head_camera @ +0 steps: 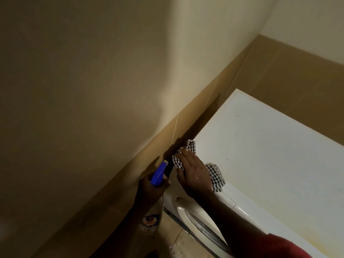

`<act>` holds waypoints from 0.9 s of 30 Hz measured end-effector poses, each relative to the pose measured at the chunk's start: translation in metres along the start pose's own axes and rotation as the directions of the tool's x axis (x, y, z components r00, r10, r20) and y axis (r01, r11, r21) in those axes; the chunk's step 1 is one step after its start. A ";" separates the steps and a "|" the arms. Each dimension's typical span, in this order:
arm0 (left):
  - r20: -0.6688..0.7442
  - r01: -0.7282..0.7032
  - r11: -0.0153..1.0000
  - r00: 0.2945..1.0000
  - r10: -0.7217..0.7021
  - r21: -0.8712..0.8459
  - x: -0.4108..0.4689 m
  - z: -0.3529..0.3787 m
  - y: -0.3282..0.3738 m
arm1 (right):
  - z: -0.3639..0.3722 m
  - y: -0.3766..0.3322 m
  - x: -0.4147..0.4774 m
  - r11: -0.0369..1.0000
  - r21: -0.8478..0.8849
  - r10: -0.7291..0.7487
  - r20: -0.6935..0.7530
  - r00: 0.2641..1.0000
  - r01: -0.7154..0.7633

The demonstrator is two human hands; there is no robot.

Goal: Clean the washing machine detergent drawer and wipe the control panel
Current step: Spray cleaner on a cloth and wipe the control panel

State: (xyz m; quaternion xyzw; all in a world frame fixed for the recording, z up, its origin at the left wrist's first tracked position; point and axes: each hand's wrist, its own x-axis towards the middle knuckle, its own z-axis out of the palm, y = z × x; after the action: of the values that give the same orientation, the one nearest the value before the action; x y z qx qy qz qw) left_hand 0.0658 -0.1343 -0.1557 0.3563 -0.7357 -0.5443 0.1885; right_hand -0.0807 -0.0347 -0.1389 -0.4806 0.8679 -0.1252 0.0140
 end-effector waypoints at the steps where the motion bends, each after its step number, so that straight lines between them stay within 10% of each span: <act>1: 0.006 0.003 1.000 1.000 -0.003 -0.002 0.000 -0.001 0.001 | 0.001 0.001 -0.009 1.000 -0.014 0.002 -0.007 1.000 -0.002; 22: 0.216 0.248 0.969 0.945 -0.244 0.007 -0.039 0.056 0.026 | -0.044 0.037 -0.090 0.946 0.297 0.193 -0.190 0.963 -0.131; 25: 0.276 0.237 0.971 0.932 -0.235 0.025 -0.048 0.075 0.033 | -0.072 0.059 -0.116 0.838 0.466 0.450 -0.296 0.842 -0.284; 27: 0.333 0.190 0.980 0.922 -0.196 0.052 -0.052 0.088 0.036 | -0.094 0.077 -0.137 0.564 0.753 0.737 -0.274 0.618 -0.339</act>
State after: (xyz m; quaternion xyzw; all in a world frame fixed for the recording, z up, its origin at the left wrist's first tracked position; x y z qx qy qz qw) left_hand 0.0308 -0.0321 -0.1464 0.3306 -0.7233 -0.6062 0.0022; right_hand -0.0839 0.1384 -0.0787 -0.0792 0.8405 -0.5344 -0.0418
